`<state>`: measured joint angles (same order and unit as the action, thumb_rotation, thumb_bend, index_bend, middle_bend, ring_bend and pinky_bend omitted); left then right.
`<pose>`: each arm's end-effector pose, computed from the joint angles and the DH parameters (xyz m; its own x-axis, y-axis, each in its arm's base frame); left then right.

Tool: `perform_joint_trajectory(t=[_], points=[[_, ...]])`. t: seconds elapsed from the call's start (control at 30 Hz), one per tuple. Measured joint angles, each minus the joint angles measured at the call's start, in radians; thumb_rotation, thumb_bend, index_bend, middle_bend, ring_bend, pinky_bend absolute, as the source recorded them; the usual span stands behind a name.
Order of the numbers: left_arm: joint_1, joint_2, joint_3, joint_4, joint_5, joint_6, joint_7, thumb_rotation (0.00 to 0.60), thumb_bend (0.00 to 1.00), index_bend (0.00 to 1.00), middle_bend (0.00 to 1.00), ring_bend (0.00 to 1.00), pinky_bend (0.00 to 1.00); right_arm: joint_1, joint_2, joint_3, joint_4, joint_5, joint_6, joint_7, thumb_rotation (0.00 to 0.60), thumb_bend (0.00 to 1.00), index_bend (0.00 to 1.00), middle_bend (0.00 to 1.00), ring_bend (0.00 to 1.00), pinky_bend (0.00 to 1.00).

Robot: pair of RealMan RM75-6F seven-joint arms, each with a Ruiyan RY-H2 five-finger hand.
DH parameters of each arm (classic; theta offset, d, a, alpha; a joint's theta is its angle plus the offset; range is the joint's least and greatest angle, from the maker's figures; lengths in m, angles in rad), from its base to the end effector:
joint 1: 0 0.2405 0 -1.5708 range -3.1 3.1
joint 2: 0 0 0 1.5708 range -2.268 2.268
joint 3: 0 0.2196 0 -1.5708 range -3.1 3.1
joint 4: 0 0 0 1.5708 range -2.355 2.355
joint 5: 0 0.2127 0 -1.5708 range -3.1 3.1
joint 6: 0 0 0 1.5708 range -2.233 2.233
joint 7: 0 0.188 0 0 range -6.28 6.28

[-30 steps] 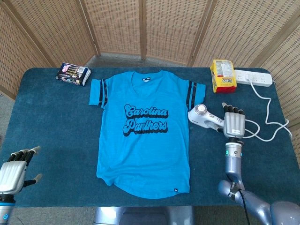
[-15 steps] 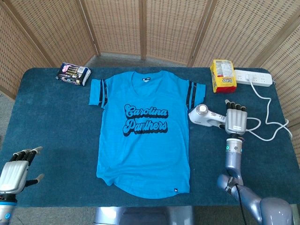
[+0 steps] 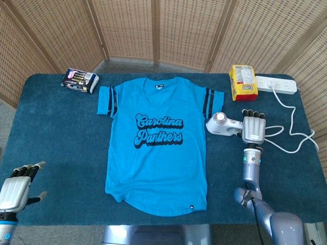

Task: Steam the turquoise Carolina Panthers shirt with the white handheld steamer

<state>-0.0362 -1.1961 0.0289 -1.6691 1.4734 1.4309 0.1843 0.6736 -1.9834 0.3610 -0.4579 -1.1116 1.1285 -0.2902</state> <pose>-0.2823 0.1886 0.0911 0.4328 0.1671 0.8858 0.8953 0.0353 -0.4441 -0.2655 -0.4222 0.0297 0.6515 0.0708 0.7554 -0.7512 0.1992 0.6292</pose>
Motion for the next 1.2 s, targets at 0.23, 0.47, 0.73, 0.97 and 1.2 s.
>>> perform_joint_trajectory(t=[0.23,0.47,0.73,0.97,1.2], points=[[0.001,0.002,0.003,-0.003,0.008,0.004,-0.001,0.506,0.18,0.18,0.32,0.22,0.21,0.01,-0.038,-0.009,0.092,-0.016,-0.028,0.041,0.471,0.39,0.29,0.37,0.35,0.31],[0.006,0.008,0.006,-0.008,0.007,0.01,0.001,0.509,0.18,0.18,0.32,0.22,0.21,0.036,-0.063,-0.001,0.162,-0.02,-0.055,0.057,0.468,0.39,0.32,0.39,0.37,0.31],[0.009,0.01,0.01,-0.008,0.008,0.011,-0.001,0.512,0.18,0.18,0.32,0.22,0.21,0.059,-0.07,0.013,0.204,-0.015,-0.091,0.047,0.465,0.39,0.46,0.49,0.49,0.44],[0.009,0.009,0.009,-0.004,0.006,0.01,-0.002,0.51,0.18,0.18,0.32,0.22,0.21,0.067,-0.069,0.006,0.201,-0.024,-0.135,0.037,0.569,0.36,0.59,0.62,0.62,0.63],[0.009,0.009,0.008,-0.003,0.004,0.009,-0.001,0.51,0.18,0.18,0.32,0.22,0.21,0.073,-0.054,0.003,0.16,-0.029,-0.172,0.061,0.6,0.34,0.65,0.69,0.71,0.69]])
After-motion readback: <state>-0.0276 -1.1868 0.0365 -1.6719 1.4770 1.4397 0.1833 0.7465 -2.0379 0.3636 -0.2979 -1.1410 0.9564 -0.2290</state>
